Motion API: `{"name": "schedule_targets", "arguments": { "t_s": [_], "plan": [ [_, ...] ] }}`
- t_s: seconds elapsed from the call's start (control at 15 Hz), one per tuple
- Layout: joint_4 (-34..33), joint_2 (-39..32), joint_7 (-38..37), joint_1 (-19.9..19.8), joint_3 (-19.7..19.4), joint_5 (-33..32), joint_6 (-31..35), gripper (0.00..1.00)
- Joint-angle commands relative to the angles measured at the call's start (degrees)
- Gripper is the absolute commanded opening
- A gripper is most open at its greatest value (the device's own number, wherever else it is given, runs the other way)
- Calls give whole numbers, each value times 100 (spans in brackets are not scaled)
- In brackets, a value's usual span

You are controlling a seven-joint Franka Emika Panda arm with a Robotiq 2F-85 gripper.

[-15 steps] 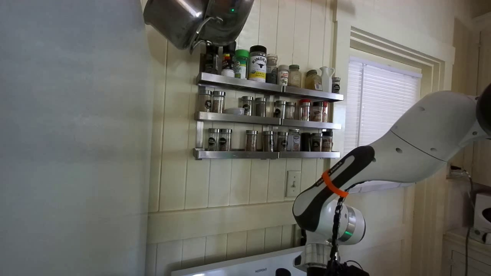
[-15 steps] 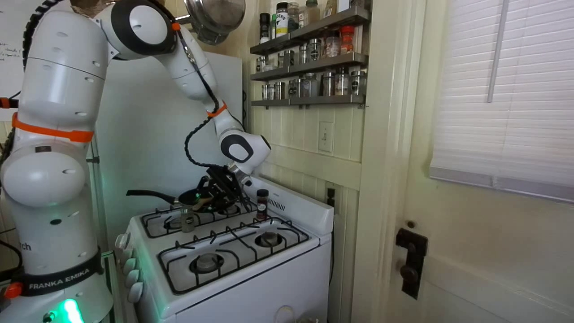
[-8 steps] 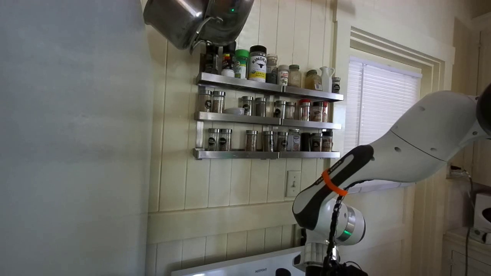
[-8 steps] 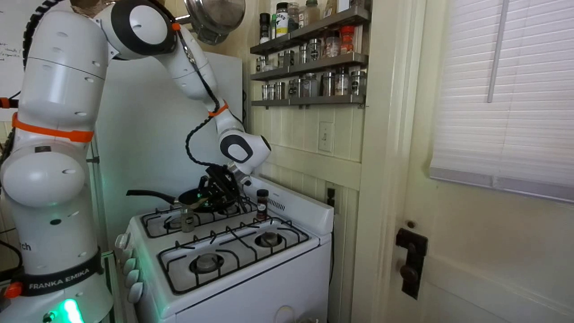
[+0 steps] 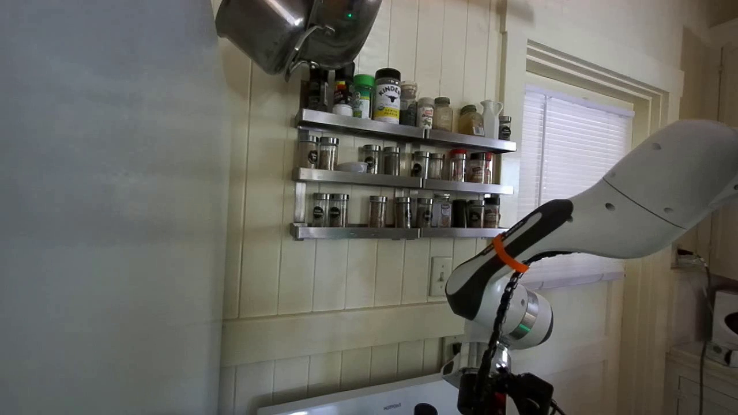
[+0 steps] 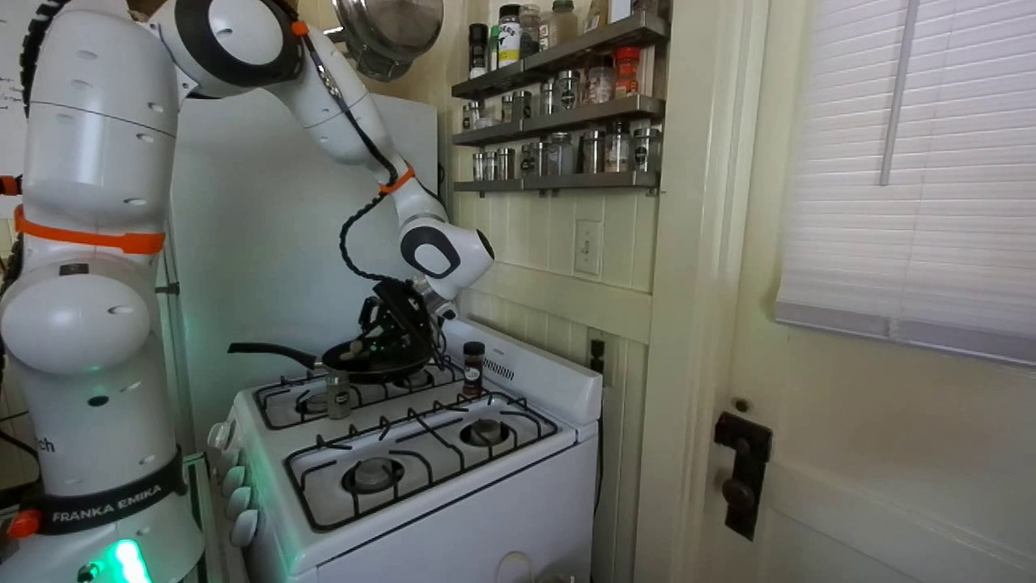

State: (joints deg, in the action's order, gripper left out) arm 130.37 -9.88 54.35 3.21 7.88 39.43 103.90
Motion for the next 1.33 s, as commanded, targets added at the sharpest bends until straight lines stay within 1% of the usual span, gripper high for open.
{"name": "schedule_targets", "arguments": {
  "t_s": [0.0,0.2,0.4,0.53,0.73,0.87,1.13,1.27],
  "plan": [
    [33,301,-36,-48,-84,51,-376,5],
    [37,371,-51,-53,-169,33,-484,5],
    [115,302,41,-46,-234,4,-284,5],
    [227,212,144,-39,-274,-32,14,5],
    [398,94,383,-41,-285,110,698,5],
    [453,-15,491,-49,-270,196,1023,5],
    [480,-167,584,-53,-227,304,1401,5],
    [451,-213,624,-65,-206,384,1438,5]
  ]
}}
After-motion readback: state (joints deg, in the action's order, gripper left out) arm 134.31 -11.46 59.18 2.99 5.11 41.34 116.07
